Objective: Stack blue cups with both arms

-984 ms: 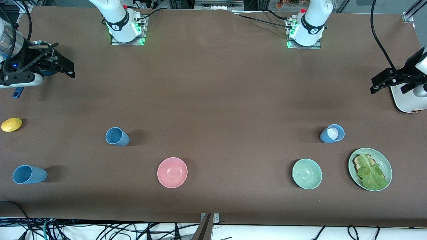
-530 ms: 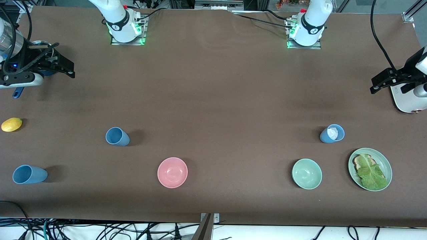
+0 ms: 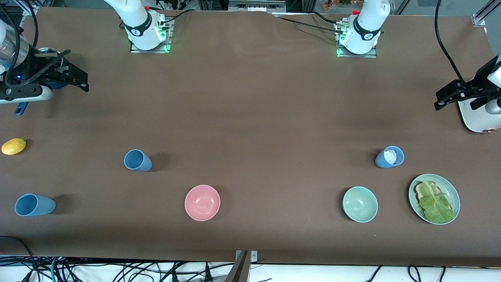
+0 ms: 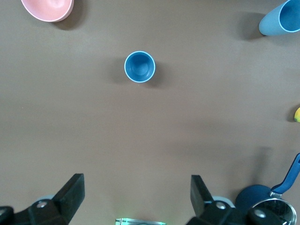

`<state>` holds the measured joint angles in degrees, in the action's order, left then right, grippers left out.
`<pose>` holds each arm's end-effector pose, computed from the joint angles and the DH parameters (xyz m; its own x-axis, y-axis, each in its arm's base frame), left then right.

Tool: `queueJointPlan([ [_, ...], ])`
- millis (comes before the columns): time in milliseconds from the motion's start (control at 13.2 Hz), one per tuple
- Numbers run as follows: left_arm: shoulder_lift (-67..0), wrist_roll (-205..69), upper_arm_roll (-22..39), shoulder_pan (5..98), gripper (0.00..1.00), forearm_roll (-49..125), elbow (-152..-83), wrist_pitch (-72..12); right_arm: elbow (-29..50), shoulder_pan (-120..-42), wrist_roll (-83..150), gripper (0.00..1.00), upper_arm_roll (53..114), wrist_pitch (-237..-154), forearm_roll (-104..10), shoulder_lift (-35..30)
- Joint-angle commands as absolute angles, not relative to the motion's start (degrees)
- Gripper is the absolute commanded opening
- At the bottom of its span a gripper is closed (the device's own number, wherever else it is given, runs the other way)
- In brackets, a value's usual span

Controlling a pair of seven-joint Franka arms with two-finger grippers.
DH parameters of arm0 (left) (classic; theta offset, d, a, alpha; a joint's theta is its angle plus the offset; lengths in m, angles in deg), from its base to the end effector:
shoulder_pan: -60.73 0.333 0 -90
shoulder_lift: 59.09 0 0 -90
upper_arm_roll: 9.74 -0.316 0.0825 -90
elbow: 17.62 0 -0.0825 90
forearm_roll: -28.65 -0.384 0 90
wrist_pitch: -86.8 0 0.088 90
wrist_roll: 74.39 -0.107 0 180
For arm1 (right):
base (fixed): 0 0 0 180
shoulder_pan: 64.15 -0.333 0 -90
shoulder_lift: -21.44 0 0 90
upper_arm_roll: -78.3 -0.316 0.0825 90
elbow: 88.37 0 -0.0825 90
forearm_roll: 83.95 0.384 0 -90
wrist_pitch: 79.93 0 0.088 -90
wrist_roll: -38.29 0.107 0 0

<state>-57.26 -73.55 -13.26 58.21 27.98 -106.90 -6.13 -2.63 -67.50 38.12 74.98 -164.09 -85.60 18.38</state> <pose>0.5693 0.0106 0.6171 0.9990 0.0314 0.0320 0.0318 -0.9994 -0.0132 0.5572 0.0609 0.6210 0.9900 0.1160 -0.0808 0.1184 -0.9926 0.0255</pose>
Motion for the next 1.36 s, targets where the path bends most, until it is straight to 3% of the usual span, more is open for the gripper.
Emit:
queueJointPlan([
  [0,-56.89,-74.21,-13.43,58.01,1.00,28.83,-106.04,-6.19,-3.55,-67.49,37.85,1.00,74.79,-162.99,-85.00,18.98],
  [1287,-56.46,-74.21,-13.52,58.10,1.00,28.74,-106.13,-7.33,-3.55,-67.49,37.67,1.00,74.52,-162.99,-85.09,19.15],
])
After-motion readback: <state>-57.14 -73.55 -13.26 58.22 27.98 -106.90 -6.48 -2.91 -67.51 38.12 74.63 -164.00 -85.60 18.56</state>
